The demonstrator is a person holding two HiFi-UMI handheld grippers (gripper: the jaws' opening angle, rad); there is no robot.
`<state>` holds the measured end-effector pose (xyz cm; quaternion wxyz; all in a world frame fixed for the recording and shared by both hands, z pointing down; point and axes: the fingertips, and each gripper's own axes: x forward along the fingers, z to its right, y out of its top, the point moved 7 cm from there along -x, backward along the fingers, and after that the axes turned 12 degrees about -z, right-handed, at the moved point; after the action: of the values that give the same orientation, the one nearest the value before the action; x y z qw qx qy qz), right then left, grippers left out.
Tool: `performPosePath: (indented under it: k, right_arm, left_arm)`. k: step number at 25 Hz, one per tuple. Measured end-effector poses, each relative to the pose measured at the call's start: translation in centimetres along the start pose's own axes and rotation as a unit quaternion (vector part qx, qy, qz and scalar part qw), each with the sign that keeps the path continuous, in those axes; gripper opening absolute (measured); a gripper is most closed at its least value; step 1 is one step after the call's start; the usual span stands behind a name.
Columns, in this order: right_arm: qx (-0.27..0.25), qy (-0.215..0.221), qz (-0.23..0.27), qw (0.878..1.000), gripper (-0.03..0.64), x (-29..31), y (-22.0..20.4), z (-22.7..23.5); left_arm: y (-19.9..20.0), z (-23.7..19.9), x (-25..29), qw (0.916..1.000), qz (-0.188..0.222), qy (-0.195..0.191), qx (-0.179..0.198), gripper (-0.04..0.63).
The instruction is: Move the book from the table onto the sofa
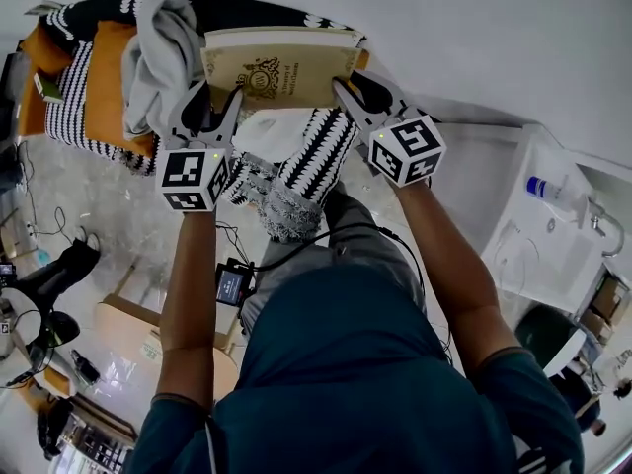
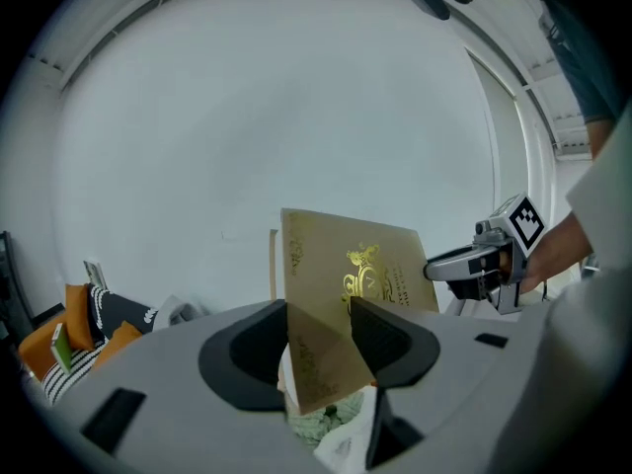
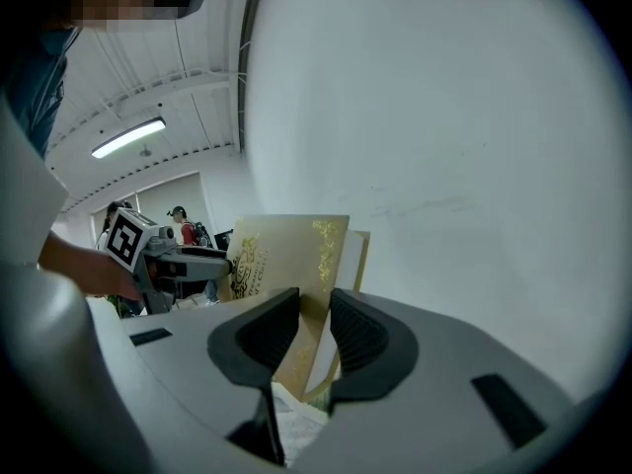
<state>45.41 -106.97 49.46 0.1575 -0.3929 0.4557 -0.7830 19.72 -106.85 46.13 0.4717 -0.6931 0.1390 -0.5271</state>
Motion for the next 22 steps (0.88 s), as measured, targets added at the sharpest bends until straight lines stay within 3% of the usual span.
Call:
performPosePath:
  k: [12,22]
  right_arm:
    - [0.027,0.014,-0.064,0.997,0.109,6.9,-3.0,4.8]
    - [0.057,0.023,-0.125,0.990,0.109,11.0,-7.5,7.1]
  left_arm:
    - [-3.5,-2.6,7.5,0.9971,-0.067,-0.004,-0.036,0.186]
    - [-7.5,-3.5,12.1,0.9898,-0.129,-0.007,-0.061,0.186]
